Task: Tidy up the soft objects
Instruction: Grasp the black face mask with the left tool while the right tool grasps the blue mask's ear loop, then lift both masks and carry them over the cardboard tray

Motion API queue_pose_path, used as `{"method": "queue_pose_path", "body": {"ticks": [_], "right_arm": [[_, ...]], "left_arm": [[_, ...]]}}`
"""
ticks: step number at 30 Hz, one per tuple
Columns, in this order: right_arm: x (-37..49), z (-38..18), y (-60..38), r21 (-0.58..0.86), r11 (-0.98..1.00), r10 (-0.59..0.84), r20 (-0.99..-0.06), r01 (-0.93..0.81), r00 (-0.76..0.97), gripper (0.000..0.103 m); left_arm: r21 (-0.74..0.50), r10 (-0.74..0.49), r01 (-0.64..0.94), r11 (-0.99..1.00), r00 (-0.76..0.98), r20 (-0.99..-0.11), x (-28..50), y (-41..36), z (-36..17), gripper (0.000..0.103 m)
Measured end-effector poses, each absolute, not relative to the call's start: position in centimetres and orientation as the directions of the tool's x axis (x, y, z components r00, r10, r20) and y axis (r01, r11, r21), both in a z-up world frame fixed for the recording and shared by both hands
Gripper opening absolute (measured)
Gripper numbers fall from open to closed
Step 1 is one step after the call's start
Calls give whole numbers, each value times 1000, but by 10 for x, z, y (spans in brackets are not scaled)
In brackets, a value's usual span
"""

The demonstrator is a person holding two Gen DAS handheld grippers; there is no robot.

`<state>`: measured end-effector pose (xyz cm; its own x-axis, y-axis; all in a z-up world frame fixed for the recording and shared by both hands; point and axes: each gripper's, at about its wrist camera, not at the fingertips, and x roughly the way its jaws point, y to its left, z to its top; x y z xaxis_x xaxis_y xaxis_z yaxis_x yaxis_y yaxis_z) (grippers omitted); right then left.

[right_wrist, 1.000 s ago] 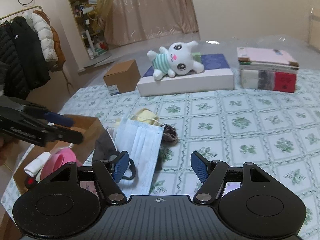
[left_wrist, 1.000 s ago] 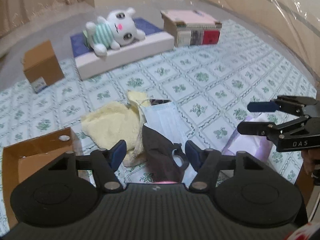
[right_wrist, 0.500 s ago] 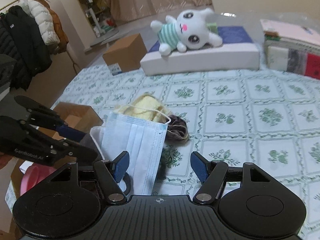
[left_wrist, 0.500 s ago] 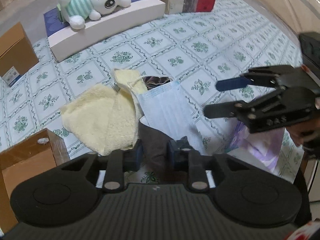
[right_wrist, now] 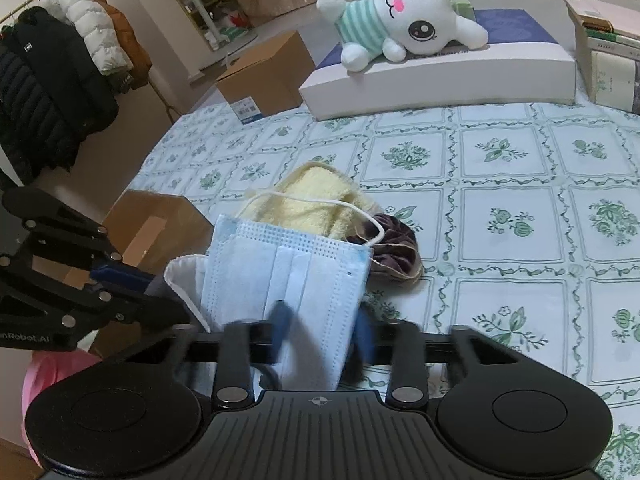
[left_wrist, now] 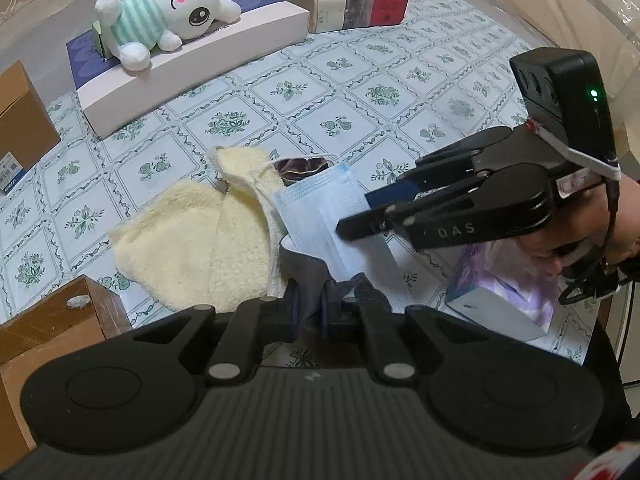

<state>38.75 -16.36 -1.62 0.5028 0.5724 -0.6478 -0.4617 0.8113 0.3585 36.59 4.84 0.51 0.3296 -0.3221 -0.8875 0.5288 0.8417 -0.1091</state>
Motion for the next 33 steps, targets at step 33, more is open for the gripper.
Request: {"method": "queue_pose_path", "body": {"ticks": [33], "right_arm": [[203, 142, -209, 81, 925, 374, -363, -371, 853, 0]], "left_arm": [[-13, -331, 464, 886, 614, -717, 267, 26, 163, 5]]}}
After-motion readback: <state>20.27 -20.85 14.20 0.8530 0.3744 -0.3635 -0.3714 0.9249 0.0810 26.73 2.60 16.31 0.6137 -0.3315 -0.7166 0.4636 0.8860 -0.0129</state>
